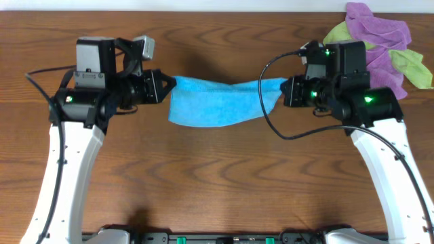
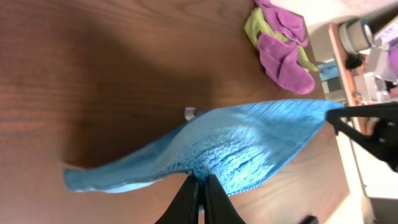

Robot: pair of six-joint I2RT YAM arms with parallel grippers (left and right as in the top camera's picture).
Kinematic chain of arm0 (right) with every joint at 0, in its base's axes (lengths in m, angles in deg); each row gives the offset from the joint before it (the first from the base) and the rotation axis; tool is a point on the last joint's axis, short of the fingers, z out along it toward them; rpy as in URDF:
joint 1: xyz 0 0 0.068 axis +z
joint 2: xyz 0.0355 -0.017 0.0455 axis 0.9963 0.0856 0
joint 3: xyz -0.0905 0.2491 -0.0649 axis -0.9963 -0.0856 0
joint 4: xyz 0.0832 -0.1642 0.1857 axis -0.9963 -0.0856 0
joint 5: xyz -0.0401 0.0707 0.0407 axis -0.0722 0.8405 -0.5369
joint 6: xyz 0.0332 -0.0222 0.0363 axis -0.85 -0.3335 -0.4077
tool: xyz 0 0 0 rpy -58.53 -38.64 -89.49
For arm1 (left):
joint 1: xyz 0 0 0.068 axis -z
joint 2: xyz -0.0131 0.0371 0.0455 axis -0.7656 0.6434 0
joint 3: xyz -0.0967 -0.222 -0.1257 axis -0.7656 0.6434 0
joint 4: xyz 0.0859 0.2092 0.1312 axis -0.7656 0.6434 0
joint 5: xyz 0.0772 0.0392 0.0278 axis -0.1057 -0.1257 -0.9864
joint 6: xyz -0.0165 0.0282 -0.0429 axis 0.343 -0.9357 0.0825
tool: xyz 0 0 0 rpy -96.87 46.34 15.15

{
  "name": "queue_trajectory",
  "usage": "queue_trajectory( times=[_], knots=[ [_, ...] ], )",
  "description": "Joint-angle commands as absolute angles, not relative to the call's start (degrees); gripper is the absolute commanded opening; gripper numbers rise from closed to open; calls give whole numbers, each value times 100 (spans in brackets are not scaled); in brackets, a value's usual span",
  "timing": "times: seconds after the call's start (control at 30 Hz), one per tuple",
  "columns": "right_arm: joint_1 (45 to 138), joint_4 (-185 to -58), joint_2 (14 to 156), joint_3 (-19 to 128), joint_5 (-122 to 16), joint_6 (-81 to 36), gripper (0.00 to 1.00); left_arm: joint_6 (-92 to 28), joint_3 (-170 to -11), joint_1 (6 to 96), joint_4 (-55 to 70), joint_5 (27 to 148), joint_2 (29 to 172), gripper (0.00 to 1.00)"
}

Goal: Fold the cloth

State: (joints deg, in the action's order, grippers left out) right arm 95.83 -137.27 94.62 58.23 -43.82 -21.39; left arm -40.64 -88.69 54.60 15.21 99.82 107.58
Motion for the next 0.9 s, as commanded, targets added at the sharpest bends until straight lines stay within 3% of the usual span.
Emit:
queue_trajectory(
  times=[0.0,0.27,0.87],
  knots=[
    [9631,-13567,9624,5886,-5143,-2342,1,-4200,-8878,5436,1309,9731,11212,5],
    [9631,-13637,10161,6617,-5809,-2274,1,-4359,-9722,5436,1416,9772,12244,6],
    [9819,-15410,9960,6656,-5739,-2292,1,-4812,-10279,5449,3174,10640,12224,6]
  ],
)
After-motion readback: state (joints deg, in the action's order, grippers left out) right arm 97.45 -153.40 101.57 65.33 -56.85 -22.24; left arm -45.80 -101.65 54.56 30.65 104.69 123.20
